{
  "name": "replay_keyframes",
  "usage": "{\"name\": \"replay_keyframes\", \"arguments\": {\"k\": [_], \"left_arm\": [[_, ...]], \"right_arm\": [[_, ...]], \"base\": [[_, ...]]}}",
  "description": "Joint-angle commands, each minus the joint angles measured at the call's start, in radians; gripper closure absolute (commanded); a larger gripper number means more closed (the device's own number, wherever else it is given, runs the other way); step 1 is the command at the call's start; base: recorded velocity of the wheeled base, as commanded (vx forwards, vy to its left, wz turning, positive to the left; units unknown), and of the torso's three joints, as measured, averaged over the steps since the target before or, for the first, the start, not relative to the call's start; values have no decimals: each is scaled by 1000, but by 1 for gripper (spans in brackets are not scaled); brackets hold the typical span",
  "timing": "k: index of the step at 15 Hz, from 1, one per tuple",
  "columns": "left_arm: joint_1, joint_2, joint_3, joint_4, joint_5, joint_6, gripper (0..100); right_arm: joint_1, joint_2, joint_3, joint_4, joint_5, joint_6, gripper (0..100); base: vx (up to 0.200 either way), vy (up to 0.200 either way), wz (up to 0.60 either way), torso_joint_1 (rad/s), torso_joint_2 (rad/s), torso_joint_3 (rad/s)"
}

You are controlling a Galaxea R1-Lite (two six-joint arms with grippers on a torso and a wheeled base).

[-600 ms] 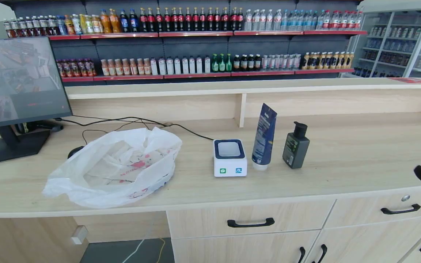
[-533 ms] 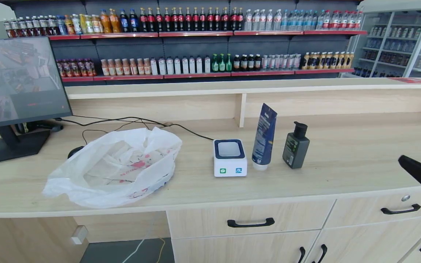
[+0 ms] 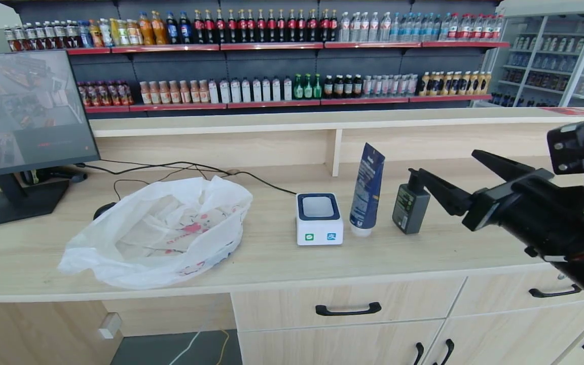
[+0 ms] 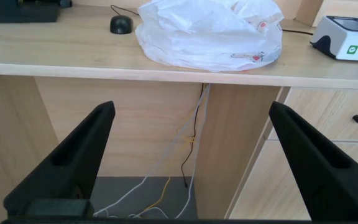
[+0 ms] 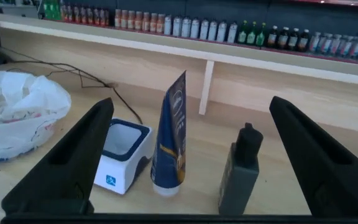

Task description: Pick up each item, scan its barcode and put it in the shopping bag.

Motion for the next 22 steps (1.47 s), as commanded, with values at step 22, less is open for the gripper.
{"name": "replay_keyframes", "arguments": {"k": [22], "left_arm": [[0, 0, 0, 0, 0, 0, 0]], "right_arm": [[139, 523, -235, -281, -291, 146, 0]], "base": [[0, 0, 0, 0, 0, 0]]}}
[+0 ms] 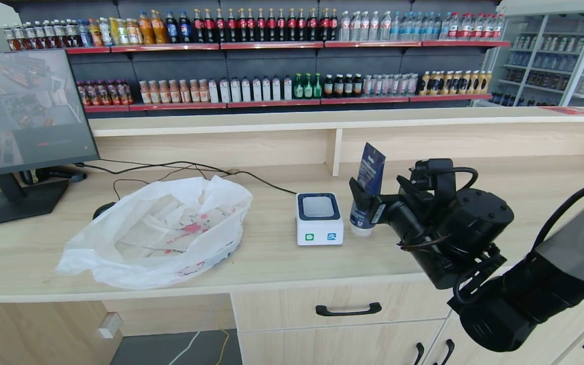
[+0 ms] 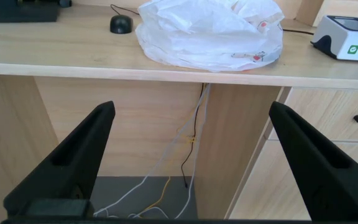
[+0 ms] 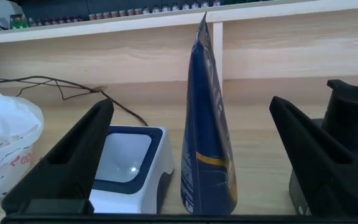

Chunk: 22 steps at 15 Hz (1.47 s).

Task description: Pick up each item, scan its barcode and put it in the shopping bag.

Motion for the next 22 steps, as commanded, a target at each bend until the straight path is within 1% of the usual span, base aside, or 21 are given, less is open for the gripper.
{"name": "replay_keyframes", "arguments": {"k": [1, 6, 10, 14, 18, 22], "left_arm": [[0, 0, 0, 0, 0, 0, 0], [2, 0, 0, 0, 0, 0, 0], [0, 0, 0, 0, 0, 0, 0], [0, 0, 0, 0, 0, 0, 0], [0, 0, 0, 0, 0, 0, 0], [0, 0, 0, 0, 0, 0, 0]], "right_arm": [[-10, 22, -16, -2, 0, 1, 0], [-26, 61, -25, -15, 14, 1, 0], [-29, 96, -62, -16, 15, 3, 0], [-72, 113, -94, -15, 44, 3, 0], [-59, 134, -125, -15, 55, 3, 0], [-69, 180, -163, -15, 92, 3, 0]], "base": [[0, 0, 0, 0, 0, 0], [0, 0, 0, 0, 0, 0], [0, 0, 0, 0, 0, 0], [0, 0, 0, 0, 0, 0], [0, 0, 0, 0, 0, 0], [0, 0, 0, 0, 0, 0]]}}
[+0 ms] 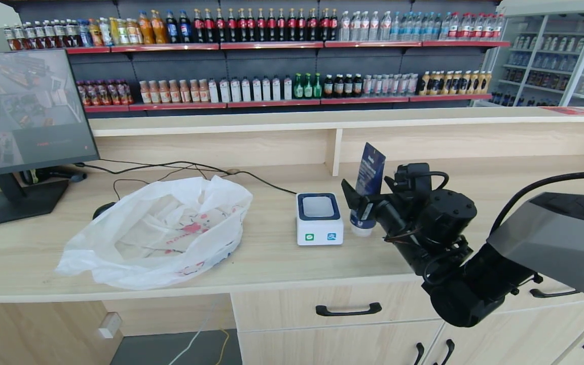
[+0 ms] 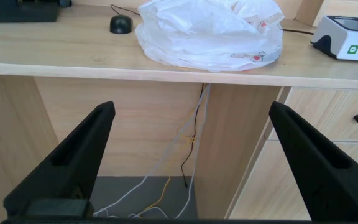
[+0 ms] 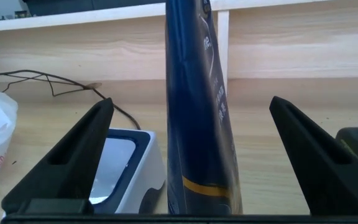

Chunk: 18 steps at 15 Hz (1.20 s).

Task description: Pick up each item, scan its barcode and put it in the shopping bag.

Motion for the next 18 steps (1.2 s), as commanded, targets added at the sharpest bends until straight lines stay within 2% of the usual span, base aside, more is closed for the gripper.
{"name": "replay_keyframes", "arguments": {"k": [1, 18], "left_arm": [[0, 0, 0, 0, 0, 0, 0], [0, 0, 0, 0, 0, 0, 0]], "right_arm": [[-8, 29, -18, -1, 8, 0, 0], [-11, 128, -91, -2, 27, 26, 0]], "base": [[0, 0, 0, 0, 0, 0], [0, 0, 0, 0, 0, 0]]}}
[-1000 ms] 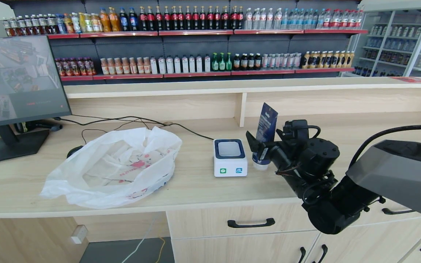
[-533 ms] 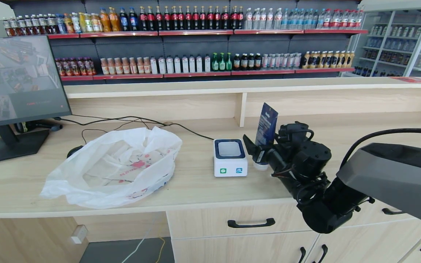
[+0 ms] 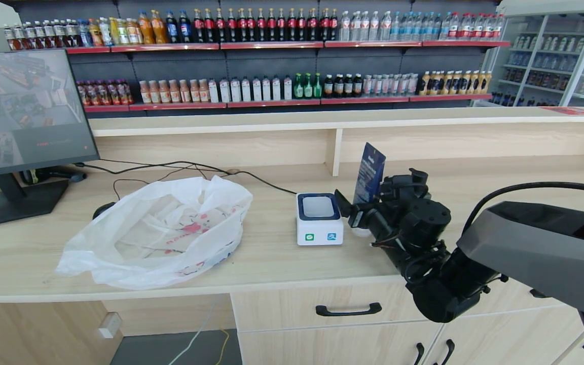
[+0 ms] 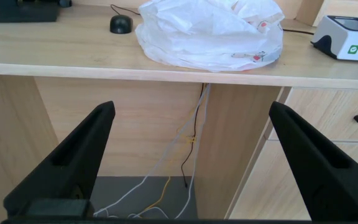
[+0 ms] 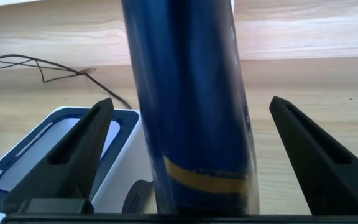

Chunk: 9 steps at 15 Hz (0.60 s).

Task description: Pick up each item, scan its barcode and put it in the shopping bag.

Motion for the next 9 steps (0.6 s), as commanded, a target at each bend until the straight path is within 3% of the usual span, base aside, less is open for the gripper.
{"name": "replay_keyframes", "arguments": {"k": [1, 4, 5, 9], "left_arm": [[0, 0, 0, 0, 0, 0, 0], [0, 0, 0, 0, 0, 0, 0], [0, 0, 0, 0, 0, 0, 0], [0, 0, 0, 0, 0, 0, 0]], "right_arm": [[2, 4, -2, -1, -6, 0, 0], [2, 4, 7, -1, -6, 3, 0], [2, 4, 12, -1, -6, 15, 100], [8, 2, 8, -2, -8, 21, 100]], "base": [[0, 0, 0, 0, 0, 0], [0, 0, 0, 0, 0, 0], [0, 0, 0, 0, 0, 0], [0, 0, 0, 0, 0, 0]]}}
